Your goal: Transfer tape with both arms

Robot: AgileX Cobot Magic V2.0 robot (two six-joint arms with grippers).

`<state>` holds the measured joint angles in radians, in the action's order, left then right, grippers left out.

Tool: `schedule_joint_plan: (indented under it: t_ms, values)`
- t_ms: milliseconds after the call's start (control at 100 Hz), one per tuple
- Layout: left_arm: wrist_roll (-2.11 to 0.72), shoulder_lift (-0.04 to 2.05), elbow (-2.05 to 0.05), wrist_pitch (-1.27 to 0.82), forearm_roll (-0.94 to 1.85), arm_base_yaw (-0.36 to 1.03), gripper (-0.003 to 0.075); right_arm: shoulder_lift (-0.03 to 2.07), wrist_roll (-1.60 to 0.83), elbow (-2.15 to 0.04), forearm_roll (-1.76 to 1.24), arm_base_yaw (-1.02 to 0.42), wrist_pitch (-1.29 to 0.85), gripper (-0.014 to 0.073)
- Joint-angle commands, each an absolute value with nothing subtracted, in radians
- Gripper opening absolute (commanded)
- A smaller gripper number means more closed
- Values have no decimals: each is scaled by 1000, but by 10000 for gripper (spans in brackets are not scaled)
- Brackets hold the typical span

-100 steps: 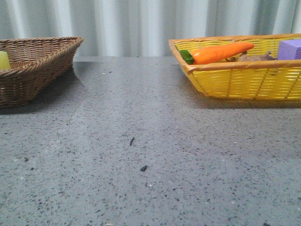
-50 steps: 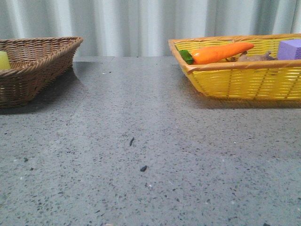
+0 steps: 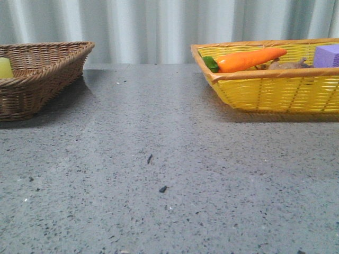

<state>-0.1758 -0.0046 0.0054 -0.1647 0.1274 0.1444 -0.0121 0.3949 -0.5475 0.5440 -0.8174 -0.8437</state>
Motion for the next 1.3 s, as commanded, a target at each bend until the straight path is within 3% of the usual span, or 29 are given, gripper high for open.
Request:
schedule_joint_plan:
  t_ms: [0, 260, 1290]
  values:
    - [-133, -29, 13, -93, 120, 136, -20, 6, 386, -568, 586, -817, -771, -48]
    - [-133, -29, 13, -287, 232, 136, -20, 6, 386, -568, 586, -817, -771, -48]
    - [-133, -29, 13, -285, 246, 136, -20, 3, 386, -495, 609, -813, -770, -48]
